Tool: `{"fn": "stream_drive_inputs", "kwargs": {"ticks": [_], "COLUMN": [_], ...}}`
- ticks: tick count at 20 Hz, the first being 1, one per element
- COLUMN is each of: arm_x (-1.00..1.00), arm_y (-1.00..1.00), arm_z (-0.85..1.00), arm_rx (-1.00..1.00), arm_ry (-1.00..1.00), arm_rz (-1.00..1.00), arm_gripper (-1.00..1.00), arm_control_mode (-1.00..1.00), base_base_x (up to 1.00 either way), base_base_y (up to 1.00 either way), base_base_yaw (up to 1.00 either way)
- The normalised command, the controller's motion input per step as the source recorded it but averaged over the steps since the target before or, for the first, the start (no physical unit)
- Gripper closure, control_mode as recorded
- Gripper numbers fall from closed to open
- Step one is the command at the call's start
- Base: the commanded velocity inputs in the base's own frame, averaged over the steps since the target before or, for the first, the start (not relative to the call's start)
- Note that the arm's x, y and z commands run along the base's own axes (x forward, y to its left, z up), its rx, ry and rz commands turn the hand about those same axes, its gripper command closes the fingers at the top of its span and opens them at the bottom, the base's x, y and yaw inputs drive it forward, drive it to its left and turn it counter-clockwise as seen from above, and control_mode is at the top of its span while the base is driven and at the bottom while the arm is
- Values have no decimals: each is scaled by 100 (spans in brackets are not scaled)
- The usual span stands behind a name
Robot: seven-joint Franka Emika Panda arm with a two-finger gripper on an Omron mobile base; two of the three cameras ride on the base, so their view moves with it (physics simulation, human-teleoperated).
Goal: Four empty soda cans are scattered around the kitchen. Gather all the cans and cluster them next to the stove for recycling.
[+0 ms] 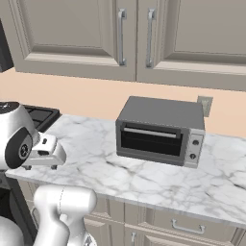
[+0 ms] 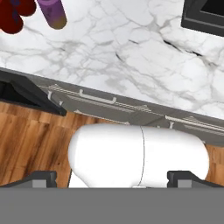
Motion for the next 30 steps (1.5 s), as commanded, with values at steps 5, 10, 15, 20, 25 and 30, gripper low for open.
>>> {"fn": "stream_drive_inputs", "kwargs": {"ticks": [5,10,15,20,25,30], "arm_x": [0,0,0,0,0,0], "arm_y": [0,0,0,0,0,0], "arm_z": [0,0,0,0,0,0], "arm_rx": [0,0,0,0,0,0], "arm_ry": [0,0,0,0,0,0], "arm_rz": [0,0,0,0,0,0], "arm_gripper": [-100,-100,-100,-100,-100,-100], "arm_control_mode": [-100,-100,100,100,100,100], "base_base_x": [0,0,-2,-91,-94,-37], "base_base_y": [0,0,0,55,75,60], "base_base_yaw": [0,0,0,19,48,87]}}
